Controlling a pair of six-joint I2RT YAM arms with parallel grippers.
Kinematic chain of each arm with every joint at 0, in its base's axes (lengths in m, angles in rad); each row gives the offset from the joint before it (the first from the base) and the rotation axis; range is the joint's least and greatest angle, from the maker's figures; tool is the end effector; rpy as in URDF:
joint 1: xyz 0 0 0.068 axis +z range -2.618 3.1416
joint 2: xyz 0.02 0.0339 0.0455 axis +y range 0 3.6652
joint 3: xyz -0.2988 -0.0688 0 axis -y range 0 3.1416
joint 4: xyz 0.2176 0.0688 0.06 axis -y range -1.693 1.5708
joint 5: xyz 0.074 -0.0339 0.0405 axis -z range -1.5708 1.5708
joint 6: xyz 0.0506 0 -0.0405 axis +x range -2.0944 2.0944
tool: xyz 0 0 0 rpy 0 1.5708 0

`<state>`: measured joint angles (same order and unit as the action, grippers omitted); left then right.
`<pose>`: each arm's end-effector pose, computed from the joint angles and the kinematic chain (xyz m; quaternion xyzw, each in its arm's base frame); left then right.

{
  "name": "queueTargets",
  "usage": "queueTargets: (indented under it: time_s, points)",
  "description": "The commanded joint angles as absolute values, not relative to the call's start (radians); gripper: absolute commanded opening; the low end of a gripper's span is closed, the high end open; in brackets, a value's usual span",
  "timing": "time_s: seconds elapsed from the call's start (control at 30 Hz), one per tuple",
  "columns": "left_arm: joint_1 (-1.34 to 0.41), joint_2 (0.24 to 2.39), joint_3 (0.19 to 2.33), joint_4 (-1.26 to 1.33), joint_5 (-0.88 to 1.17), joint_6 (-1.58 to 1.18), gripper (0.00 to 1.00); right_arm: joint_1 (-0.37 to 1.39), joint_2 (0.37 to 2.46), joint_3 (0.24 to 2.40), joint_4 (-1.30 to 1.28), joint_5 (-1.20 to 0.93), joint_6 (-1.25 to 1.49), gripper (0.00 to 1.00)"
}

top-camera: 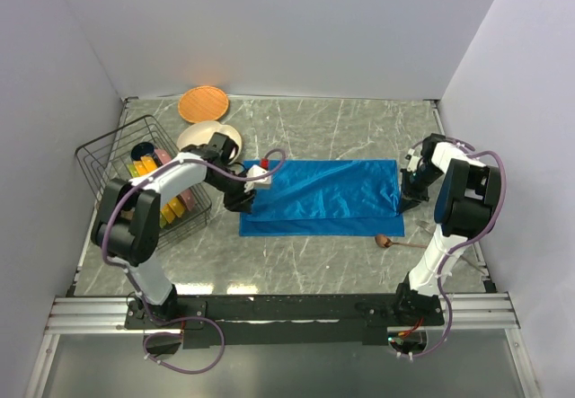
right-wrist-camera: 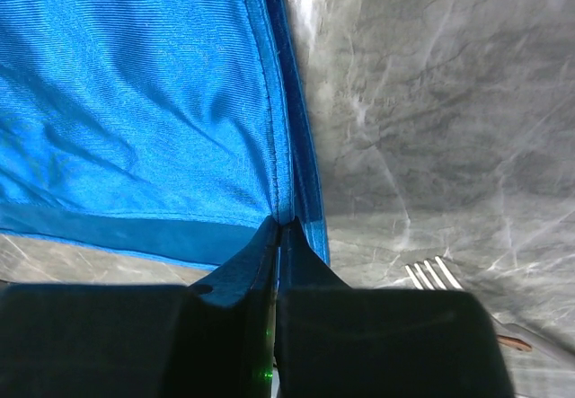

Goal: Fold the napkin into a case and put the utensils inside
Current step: Fold and flatten the napkin at the center of the board.

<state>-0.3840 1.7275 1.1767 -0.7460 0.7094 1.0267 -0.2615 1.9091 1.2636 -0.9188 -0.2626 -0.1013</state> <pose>0.2787 -0.1481 0.2377 0.6384 0.6765 -0.2860 0.2302 0.3221 -0.0726 0.1895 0.0789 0.9882 0.1282 0.0268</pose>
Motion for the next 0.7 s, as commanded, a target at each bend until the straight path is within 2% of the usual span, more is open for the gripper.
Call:
queueTargets:
  time_s: [0.0, 0.67]
  points:
    - [-0.362, 1.625, 1.152, -0.717, 0.715, 1.02, 0.45, -0.258, 1.836, 1.244, -0.943, -0.265, -0.112, 0.0]
    - [-0.454, 1.651, 1.046, -0.672, 0.577, 1.154, 0.47, -0.256, 1.807, 1.213, -0.968, -0.242, -0.127, 0.0]
